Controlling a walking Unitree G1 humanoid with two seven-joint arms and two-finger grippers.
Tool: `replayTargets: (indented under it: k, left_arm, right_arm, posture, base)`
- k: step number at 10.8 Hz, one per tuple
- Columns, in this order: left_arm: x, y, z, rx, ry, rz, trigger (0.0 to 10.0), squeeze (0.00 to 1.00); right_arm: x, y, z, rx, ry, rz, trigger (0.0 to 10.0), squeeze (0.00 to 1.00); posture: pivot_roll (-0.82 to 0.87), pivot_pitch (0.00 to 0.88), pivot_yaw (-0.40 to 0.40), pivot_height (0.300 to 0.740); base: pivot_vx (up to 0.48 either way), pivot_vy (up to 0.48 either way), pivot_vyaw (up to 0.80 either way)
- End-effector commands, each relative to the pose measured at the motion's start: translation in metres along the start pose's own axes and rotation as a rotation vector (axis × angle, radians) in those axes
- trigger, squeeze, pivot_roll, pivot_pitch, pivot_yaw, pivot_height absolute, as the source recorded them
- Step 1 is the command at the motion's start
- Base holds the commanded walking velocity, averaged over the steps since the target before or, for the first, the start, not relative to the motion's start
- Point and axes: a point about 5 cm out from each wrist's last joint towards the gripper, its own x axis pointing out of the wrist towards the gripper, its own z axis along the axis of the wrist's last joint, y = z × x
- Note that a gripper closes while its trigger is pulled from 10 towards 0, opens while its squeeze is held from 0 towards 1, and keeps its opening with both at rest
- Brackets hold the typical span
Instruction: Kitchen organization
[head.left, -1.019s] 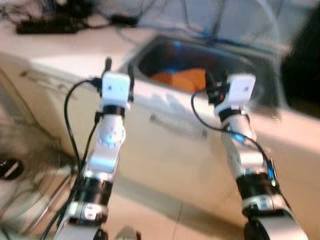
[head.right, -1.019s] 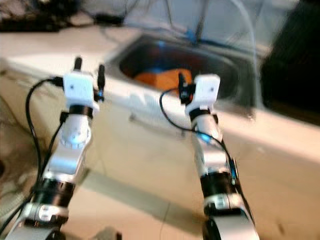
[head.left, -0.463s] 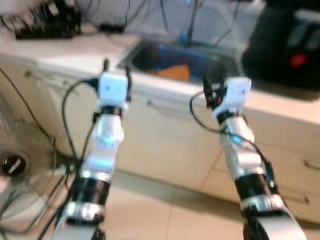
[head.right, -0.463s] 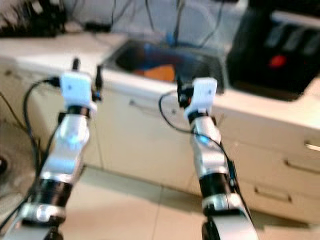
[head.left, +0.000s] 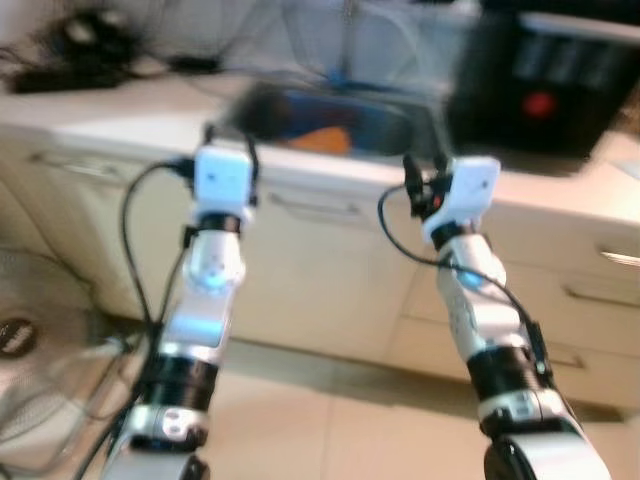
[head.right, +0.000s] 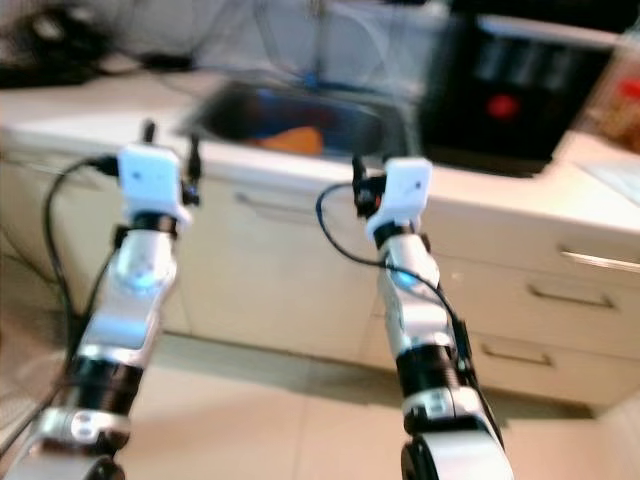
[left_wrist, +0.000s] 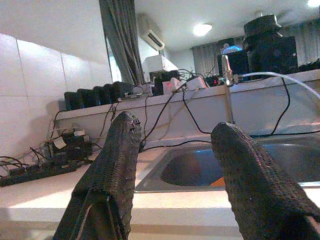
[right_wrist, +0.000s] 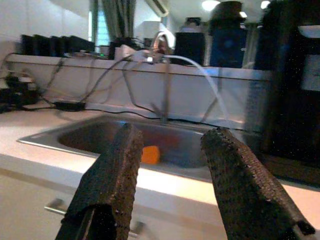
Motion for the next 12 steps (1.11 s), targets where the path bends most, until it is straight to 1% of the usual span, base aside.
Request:
replayTargets:
  k: [1,6,8,10,11,12]
  left_arm:
    - [0.0,-0.007,0.0,-0.013,0.014,-0.016,10.0,0.0]
    - [-0.002,-0.008,-0.002,-0.006,0.029,-0.016,10.0,0.0]
    - [-0.003,-0.008,-0.005,-0.003,0.037,-0.02,10.0,0.0]
    - [-0.007,-0.007,-0.016,0.009,0.07,-0.024,10.0,0.0]
    - [-0.013,-0.007,-0.028,0.034,0.109,-0.034,10.0,0.0]
    - [-0.021,-0.006,-0.044,0.052,0.162,-0.047,10.0,0.0]
  right_arm:
    - [-0.001,-0.003,-0.004,-0.011,0.023,-0.001,10.0,0.0]
    - [-0.004,-0.002,-0.01,-0.009,0.047,0.01,10.0,0.0]
    - [-0.005,-0.004,-0.012,-0.008,0.056,0.005,10.0,0.0]
    - [-0.009,-0.01,-0.022,-0.017,0.091,-0.011,10.0,0.0]
    - [-0.013,-0.015,-0.032,-0.023,0.128,-0.025,10.0,0.0]
    - [-0.019,-0.017,-0.043,-0.026,0.174,-0.03,10.0,0.0]
  posture:
    - [0.2,0.008,-0.061,0.74]
    - [0.19,0.011,-0.058,0.74]
    - [0.18,0.01,-0.058,0.74]
    - [0.18,0.006,-0.06,0.74]
    - [0.18,0.0,-0.058,0.74]
    - [0.18,0.0,-0.056,0.74]
  base:
    - [0.0,-0.322,0.0]
    - [0.0,-0.316,0.0]
    - [0.0,-0.311,0.0]
    - [0.0,-0.296,0.0]
    - [0.0,-0.3,0.0]
    - [0.0,0.0,0.0]
